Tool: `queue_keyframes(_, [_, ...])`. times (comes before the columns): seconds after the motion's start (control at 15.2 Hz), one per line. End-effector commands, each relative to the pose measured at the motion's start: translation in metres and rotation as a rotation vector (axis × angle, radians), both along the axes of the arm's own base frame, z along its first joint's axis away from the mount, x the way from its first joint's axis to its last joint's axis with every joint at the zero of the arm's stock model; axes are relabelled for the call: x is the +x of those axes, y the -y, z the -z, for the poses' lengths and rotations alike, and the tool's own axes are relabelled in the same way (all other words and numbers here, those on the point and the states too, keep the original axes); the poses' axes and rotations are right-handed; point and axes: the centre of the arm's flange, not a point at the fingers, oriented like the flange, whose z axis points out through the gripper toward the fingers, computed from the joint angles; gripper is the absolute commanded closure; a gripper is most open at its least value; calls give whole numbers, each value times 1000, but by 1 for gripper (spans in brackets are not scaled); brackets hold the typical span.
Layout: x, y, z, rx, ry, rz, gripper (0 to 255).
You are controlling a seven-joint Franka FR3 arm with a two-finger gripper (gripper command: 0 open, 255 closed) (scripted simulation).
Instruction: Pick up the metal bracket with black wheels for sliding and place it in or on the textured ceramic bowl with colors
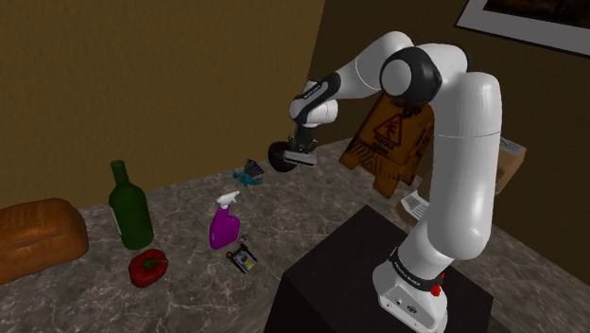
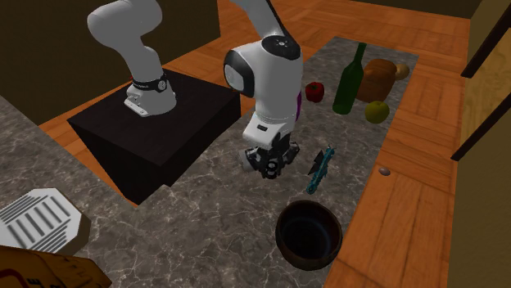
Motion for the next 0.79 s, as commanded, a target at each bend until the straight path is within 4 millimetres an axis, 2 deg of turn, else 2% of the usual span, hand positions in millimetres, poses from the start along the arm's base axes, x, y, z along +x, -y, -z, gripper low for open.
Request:
queue_keyframes(0.0, [23, 12, -2, 0, 0, 0, 255])
queue_keyframes(0.73, [151, 80, 1, 0, 0, -1, 255])
